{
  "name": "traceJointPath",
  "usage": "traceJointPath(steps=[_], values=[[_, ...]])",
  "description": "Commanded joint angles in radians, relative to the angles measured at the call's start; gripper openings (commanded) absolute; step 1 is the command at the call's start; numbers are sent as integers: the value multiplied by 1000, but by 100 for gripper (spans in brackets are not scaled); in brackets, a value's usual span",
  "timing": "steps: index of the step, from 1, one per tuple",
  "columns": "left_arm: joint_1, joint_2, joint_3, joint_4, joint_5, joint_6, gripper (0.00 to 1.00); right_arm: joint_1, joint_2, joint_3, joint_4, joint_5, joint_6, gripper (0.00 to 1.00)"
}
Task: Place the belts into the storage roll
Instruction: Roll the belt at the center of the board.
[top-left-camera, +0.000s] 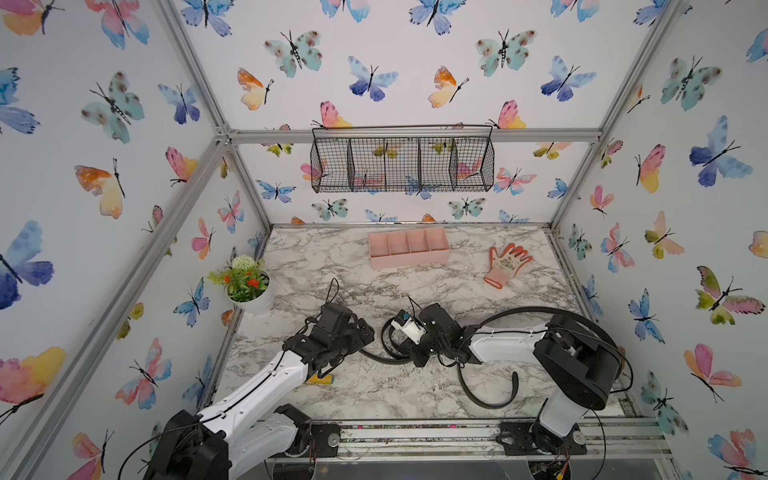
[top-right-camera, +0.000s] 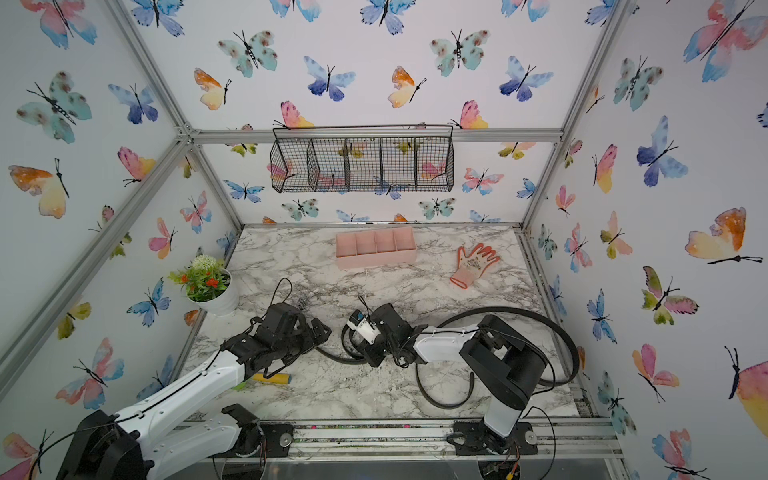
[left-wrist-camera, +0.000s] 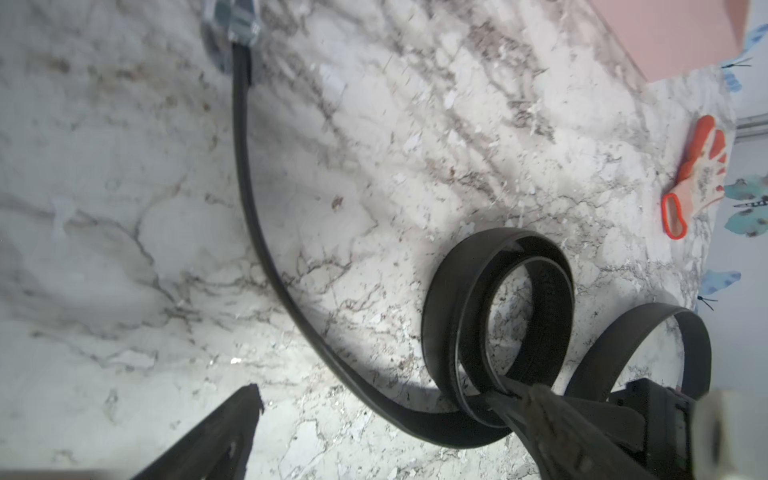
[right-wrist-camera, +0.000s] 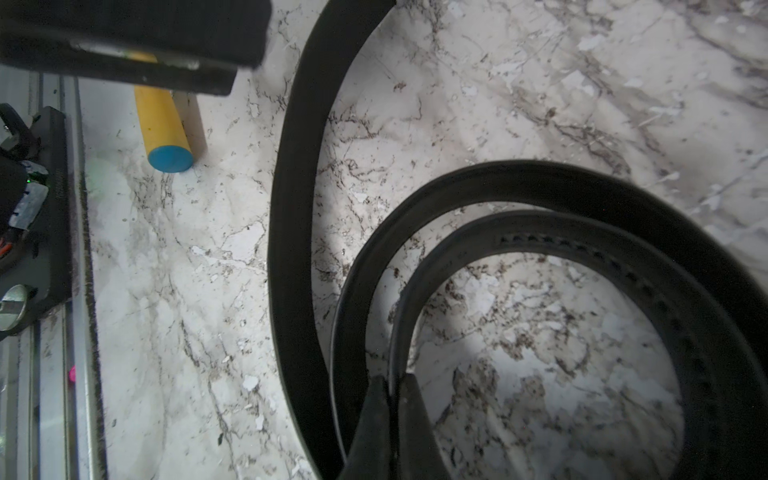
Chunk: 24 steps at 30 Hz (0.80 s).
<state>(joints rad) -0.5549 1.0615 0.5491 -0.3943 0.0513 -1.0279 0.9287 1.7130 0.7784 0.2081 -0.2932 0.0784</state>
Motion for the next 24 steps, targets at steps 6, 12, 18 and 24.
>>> traceJointPath(steps=[6, 12, 18, 24], values=[[-151, 312, 166, -202, -53, -231, 90, 1, -12, -36, -1, 32, 9, 3], [-165, 420, 172, -136, -38, -268, 27, 1, -25, -53, 6, 29, 12, 3], [-158, 484, 302, -269, -206, -159, 9, 3, -51, -46, -45, 7, -50, 3], [-26, 547, 392, -225, -252, 177, 4, 23, -50, -28, -61, -51, -121, 3]])
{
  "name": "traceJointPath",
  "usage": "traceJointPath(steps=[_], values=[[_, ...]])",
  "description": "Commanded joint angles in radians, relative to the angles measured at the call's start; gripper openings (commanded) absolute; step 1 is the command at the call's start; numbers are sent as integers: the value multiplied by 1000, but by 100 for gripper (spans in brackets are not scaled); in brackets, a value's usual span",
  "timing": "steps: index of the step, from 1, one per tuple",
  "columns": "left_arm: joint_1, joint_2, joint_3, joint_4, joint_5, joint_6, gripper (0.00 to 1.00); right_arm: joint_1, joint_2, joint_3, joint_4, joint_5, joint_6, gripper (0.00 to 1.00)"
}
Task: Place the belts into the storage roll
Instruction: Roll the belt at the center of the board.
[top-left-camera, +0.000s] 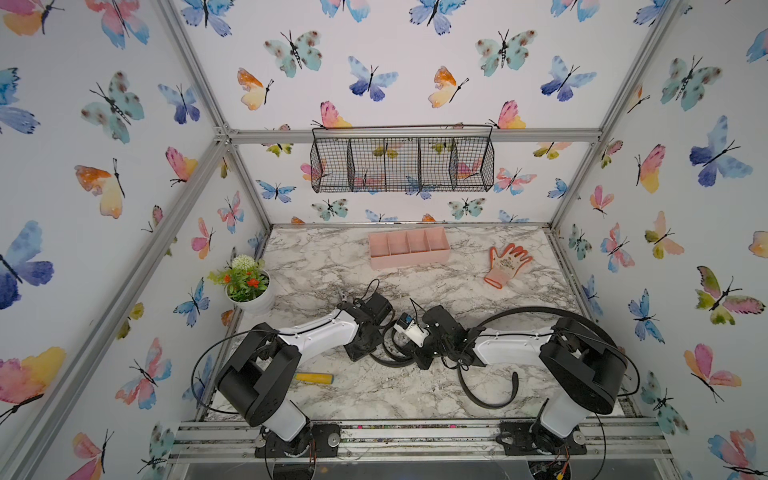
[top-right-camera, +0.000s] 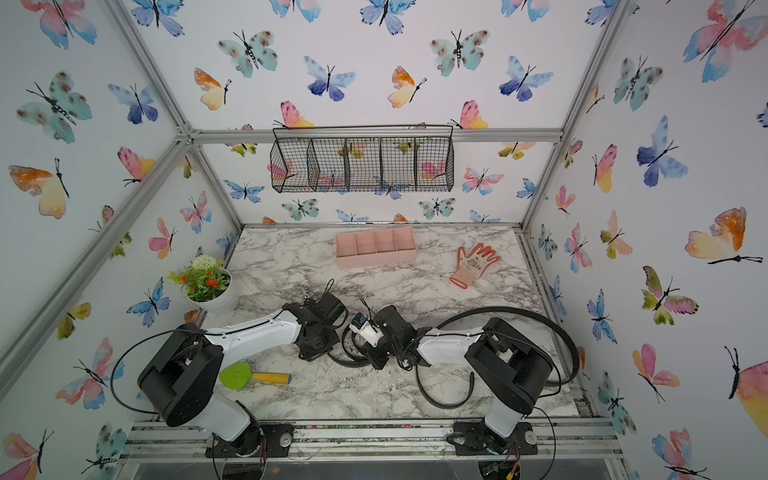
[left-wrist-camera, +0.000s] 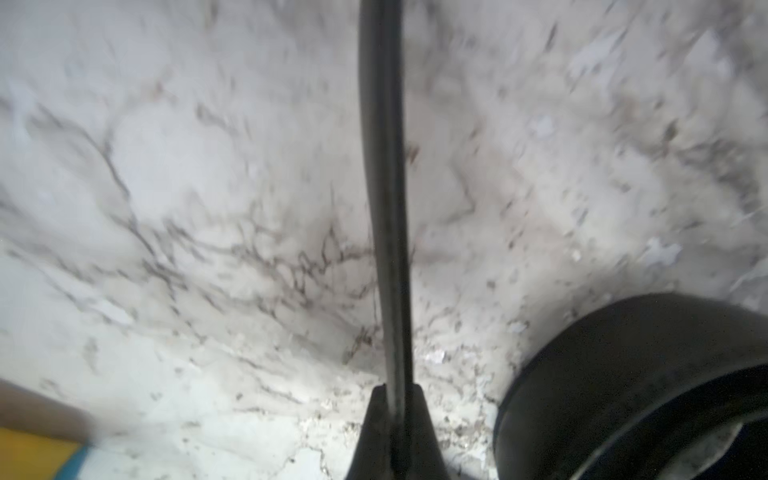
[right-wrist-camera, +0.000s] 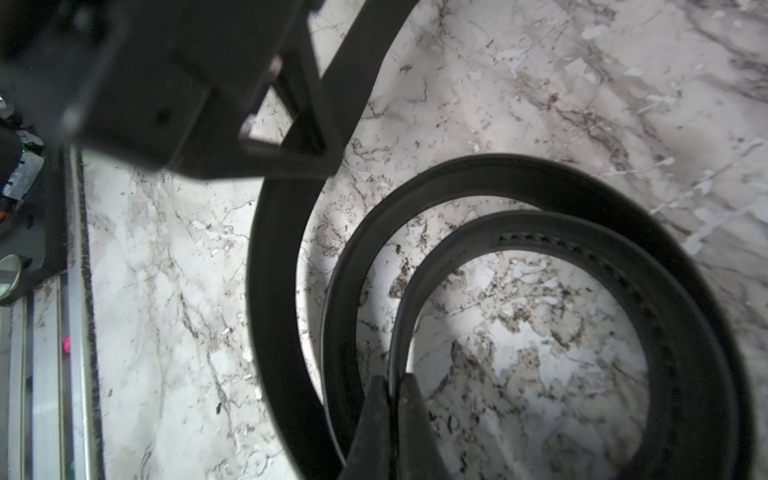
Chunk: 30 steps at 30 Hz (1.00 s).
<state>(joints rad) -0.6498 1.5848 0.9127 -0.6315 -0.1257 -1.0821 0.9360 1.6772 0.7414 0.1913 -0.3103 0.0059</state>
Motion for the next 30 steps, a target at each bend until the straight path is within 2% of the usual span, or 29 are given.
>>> traceJointPath(steps=[1, 5, 11, 16, 23, 30], values=[[97, 28, 23, 60, -30, 301, 4, 25, -9, 13, -38, -36, -55, 3], [171, 64, 34, 170, 104, 455, 2, 73, 33, 43, -19, -29, -71, 3], [171, 128, 125, 107, 168, 665, 1, 152, 77, 85, -15, -24, -172, 3], [167, 139, 193, 64, 172, 795, 0, 193, 117, 136, -51, -3, -267, 3], [152, 264, 363, 25, 270, 897, 0, 213, 186, 221, -72, 50, -386, 3], [85, 445, 581, -60, 267, 978, 0, 213, 229, 329, -152, 88, -455, 3]])
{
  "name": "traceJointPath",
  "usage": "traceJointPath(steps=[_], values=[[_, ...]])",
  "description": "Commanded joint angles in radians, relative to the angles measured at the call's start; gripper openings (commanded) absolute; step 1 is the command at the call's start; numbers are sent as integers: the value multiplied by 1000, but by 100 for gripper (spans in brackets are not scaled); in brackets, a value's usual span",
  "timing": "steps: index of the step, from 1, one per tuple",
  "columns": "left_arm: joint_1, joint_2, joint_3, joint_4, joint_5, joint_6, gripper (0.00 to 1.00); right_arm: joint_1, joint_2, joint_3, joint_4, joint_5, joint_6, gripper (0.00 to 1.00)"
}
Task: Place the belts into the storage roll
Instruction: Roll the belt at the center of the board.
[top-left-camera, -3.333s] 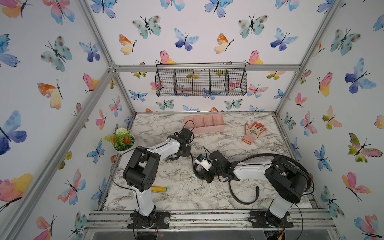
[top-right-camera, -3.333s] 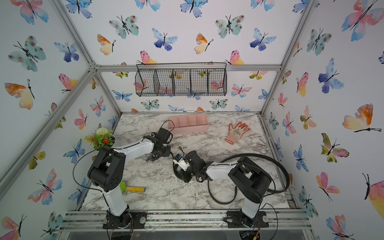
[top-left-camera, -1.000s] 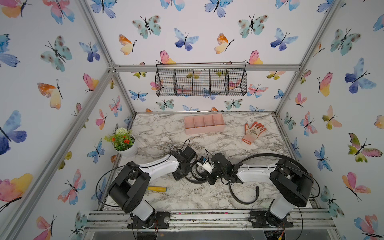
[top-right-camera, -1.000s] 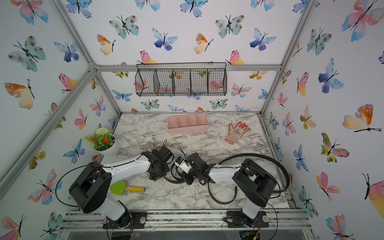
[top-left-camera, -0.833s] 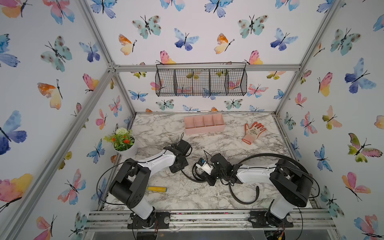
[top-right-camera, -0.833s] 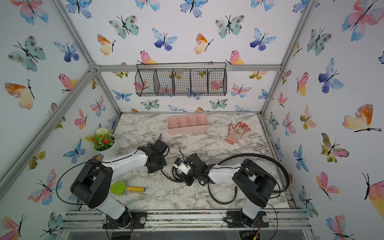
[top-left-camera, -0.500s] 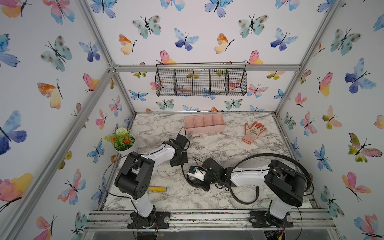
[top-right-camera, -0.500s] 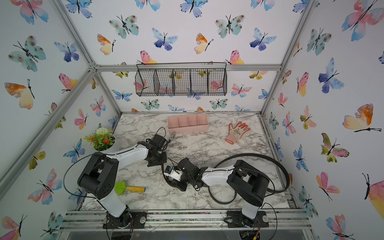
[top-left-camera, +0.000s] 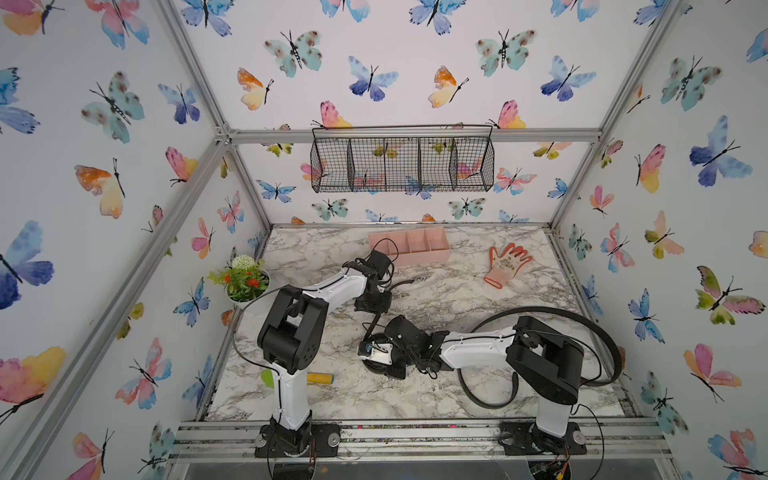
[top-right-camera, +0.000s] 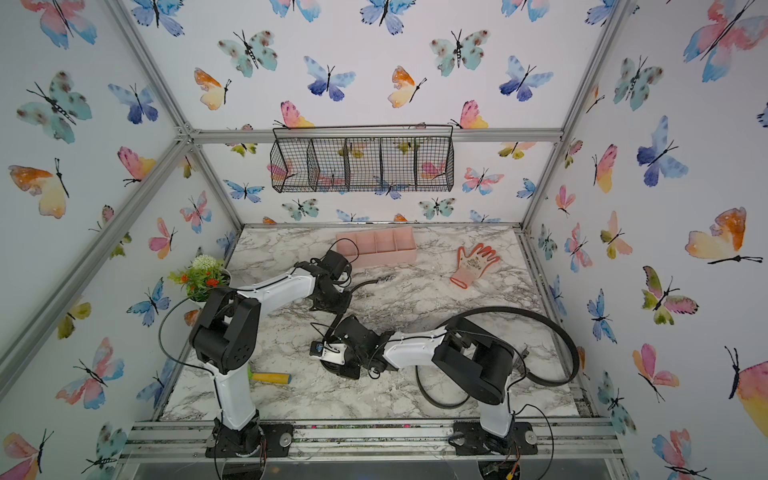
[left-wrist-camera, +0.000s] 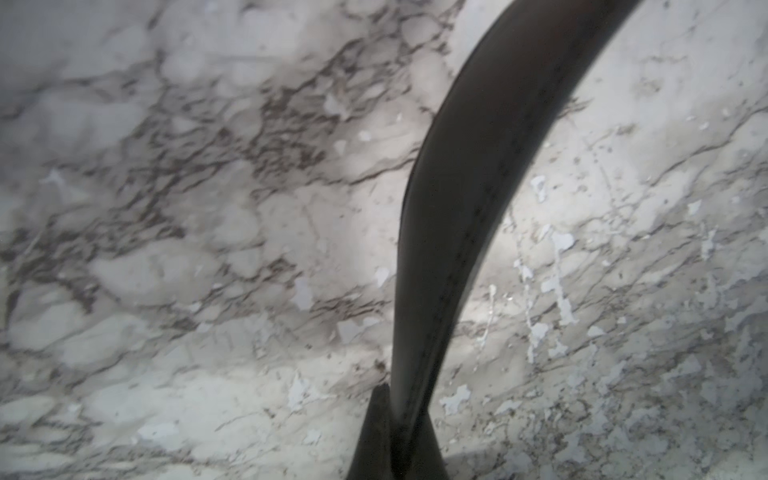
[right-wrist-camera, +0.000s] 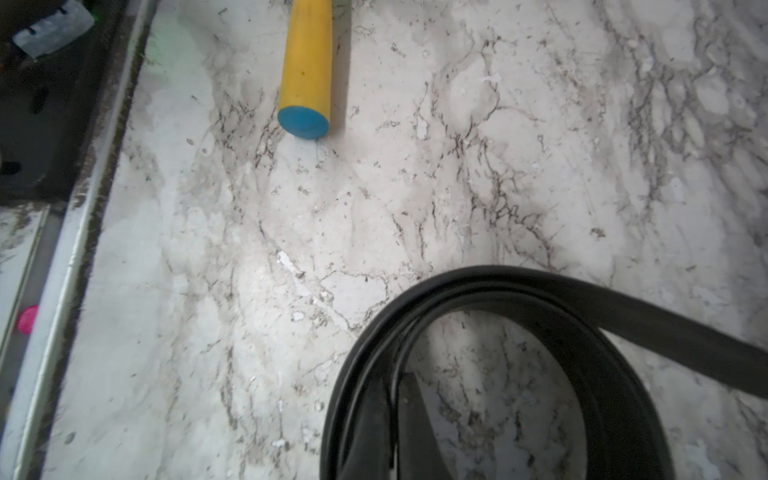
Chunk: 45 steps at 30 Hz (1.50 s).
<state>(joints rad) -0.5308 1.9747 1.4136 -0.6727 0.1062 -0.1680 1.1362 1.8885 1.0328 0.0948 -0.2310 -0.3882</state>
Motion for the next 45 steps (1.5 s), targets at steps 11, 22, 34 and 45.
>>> traceJointPath(steps=[11, 22, 34, 45], values=[[-110, 316, 464, -134, 113, 123, 0, 14, 5, 28, -31, -15, -68, 3], [-198, 390, 546, -128, 186, 155, 0, 16, -60, -84, 92, 3, -37, 3], [-214, 227, 311, -30, 128, 167, 6, 18, -89, -275, 320, 45, 84, 3], [-120, -68, 104, 108, -8, 50, 64, 20, -47, -210, 213, 55, 140, 3]])
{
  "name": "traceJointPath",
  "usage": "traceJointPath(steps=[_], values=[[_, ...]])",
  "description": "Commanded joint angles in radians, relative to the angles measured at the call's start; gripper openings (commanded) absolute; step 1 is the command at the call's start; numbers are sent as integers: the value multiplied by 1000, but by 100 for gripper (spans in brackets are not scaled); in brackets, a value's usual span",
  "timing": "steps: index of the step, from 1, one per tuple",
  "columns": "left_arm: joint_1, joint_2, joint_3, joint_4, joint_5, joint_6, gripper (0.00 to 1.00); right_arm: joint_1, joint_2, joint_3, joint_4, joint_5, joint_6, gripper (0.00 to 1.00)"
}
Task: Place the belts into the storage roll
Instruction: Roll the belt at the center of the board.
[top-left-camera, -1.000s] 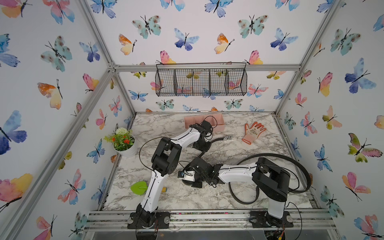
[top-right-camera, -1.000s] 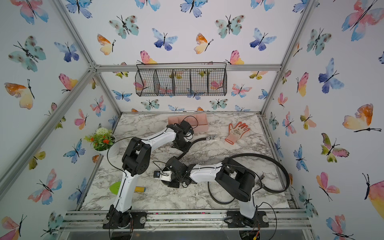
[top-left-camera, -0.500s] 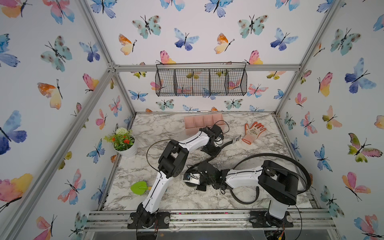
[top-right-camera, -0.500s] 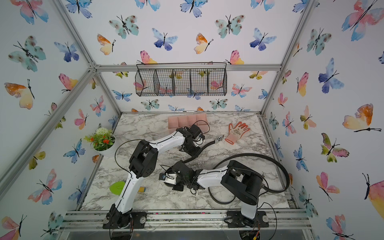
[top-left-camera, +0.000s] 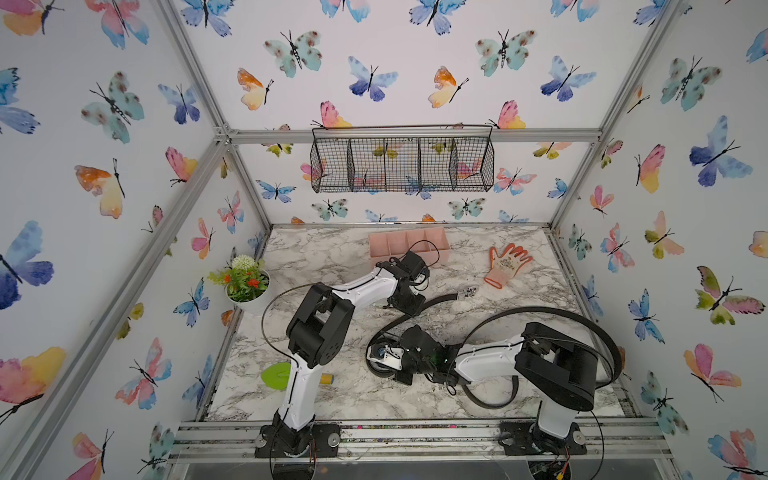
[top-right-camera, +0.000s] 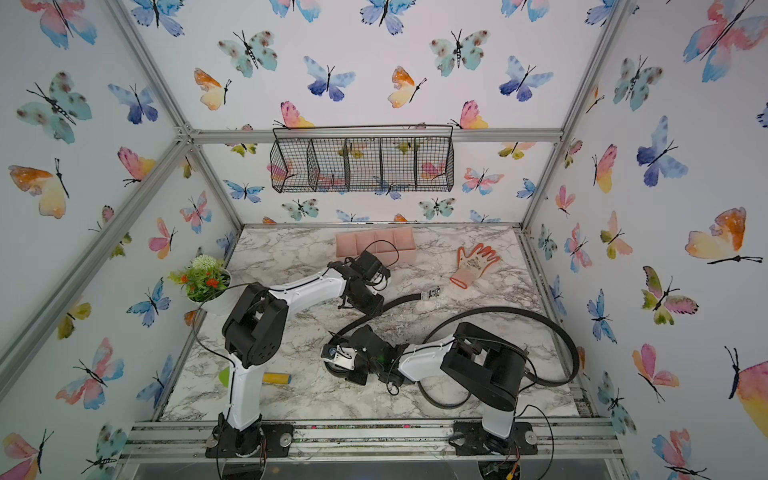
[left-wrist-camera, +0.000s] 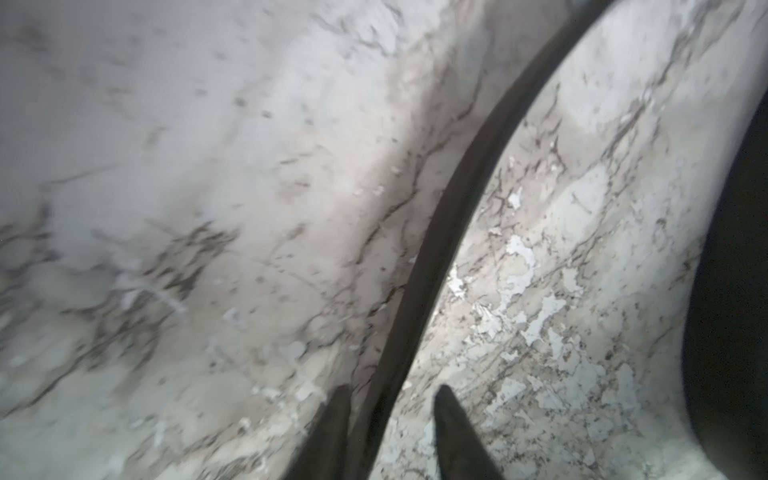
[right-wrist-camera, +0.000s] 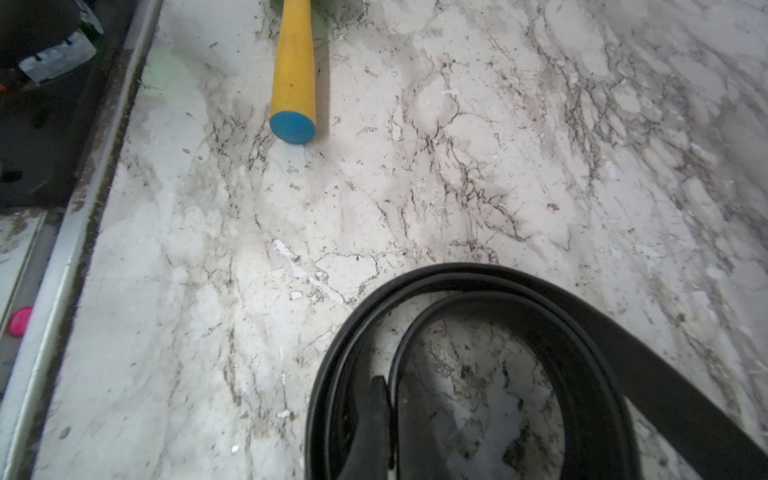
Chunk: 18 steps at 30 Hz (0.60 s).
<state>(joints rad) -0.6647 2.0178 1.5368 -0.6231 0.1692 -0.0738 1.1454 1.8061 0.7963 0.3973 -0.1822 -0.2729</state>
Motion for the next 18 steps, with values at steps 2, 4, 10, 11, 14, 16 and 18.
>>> traceJointPath(steps=[2, 4, 10, 11, 14, 16, 18], values=[[38, -167, -52, 82, -76, -79, 78, 10, 43, 38, -106, 3, 26, 3], [59, -240, -103, 103, -128, -114, 92, 10, 44, 39, -106, 0, 28, 3], [208, -454, -313, 82, -146, -237, 98, 10, 41, 41, -110, -2, 31, 3], [239, -493, -367, 74, -127, -254, 98, 10, 43, 43, -113, -4, 29, 3], [327, -621, -540, 72, -38, -301, 98, 10, 43, 43, -114, -8, 29, 3], [388, -710, -653, 90, 46, -337, 98, 10, 41, 42, -115, -9, 31, 3], [438, -799, -790, 141, 155, -390, 98, 10, 40, 41, -116, -14, 33, 3]])
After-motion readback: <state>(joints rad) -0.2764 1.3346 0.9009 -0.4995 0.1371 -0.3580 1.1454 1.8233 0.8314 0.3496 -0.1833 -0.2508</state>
